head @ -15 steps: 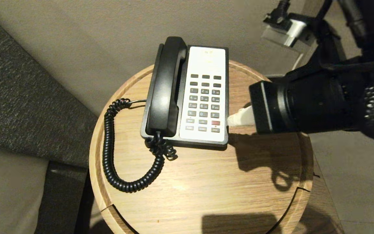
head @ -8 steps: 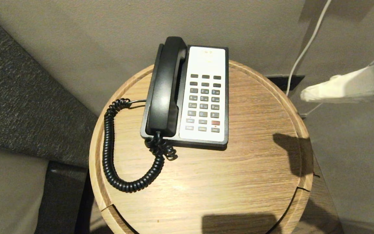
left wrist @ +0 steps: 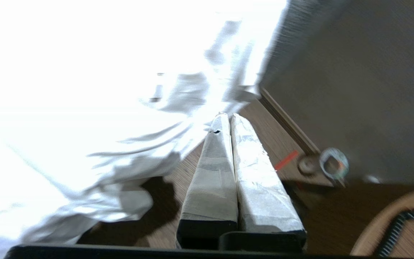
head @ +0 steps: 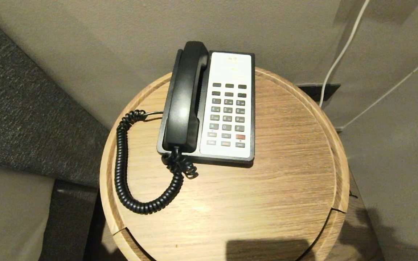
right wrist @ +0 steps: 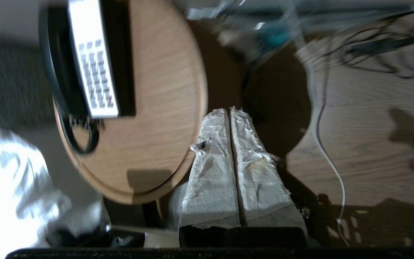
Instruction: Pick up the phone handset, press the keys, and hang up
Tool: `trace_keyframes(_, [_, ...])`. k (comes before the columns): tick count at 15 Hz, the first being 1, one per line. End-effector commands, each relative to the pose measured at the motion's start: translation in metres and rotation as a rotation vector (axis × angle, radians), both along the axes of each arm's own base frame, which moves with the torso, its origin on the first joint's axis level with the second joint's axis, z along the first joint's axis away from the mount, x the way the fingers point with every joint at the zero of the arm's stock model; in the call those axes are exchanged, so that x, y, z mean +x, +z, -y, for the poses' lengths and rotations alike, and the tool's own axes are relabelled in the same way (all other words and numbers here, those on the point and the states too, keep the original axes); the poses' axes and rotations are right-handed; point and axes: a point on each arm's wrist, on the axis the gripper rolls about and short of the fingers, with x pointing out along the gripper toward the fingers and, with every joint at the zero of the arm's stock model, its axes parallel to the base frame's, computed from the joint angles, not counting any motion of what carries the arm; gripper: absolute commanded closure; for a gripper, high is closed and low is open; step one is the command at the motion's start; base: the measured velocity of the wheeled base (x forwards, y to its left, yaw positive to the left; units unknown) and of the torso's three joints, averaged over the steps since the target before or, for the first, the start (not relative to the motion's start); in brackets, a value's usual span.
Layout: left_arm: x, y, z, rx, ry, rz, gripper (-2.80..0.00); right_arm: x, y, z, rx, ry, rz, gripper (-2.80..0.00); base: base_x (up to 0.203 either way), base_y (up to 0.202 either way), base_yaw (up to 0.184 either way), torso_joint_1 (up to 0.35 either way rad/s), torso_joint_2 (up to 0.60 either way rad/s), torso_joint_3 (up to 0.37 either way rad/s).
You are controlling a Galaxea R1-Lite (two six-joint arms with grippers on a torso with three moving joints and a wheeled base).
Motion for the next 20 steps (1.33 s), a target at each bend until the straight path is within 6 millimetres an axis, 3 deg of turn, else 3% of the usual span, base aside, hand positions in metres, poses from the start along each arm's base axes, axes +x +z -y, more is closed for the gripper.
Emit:
trace_keyframes(1, [-0.037,-0.018,-0.001,-0.015,0.107,0.061,0.00,-0.063,-0.012,0.032,0.084,-0.134,0.118,0.00,0.000,0.000,0.000,0.000,0.00,0.000])
trace_keyframes(7, [-0.083,-0.074,0.013,0.010,0.121,0.079,0.00,-0.152,-0.061,0.038,0.120,-0.312,0.211,0.00,0.000,0.000,0.000,0.000,0.00,0.000])
trace_keyframes(11, [-0.095,-0.095,0.018,0.027,0.083,0.079,0.00,-0.201,-0.113,0.012,0.123,-0.377,0.222,0.00,0.000,0.000,0.000,0.000,0.00,0.000])
trace_keyframes(14, [-0.099,-0.114,0.019,0.044,0.041,0.067,0.00,-0.219,-0.151,-0.006,0.095,-0.363,0.236,0.00,0.000,0.000,0.000,0.000,0.00,0.000])
trace_keyframes(18, [-0.105,-0.146,0.019,0.074,-0.002,0.044,0.00,-0.226,-0.194,-0.008,0.023,-0.346,0.239,0.00,0.000,0.000,0.000,0.000,0.00,0.000])
trace_keyframes(20, [-0.107,-0.161,0.020,0.147,-0.072,0.022,0.00,-0.219,-0.198,-0.008,0.000,-0.337,0.198,0.00,0.000,0.000,0.000,0.000,0.00,0.000])
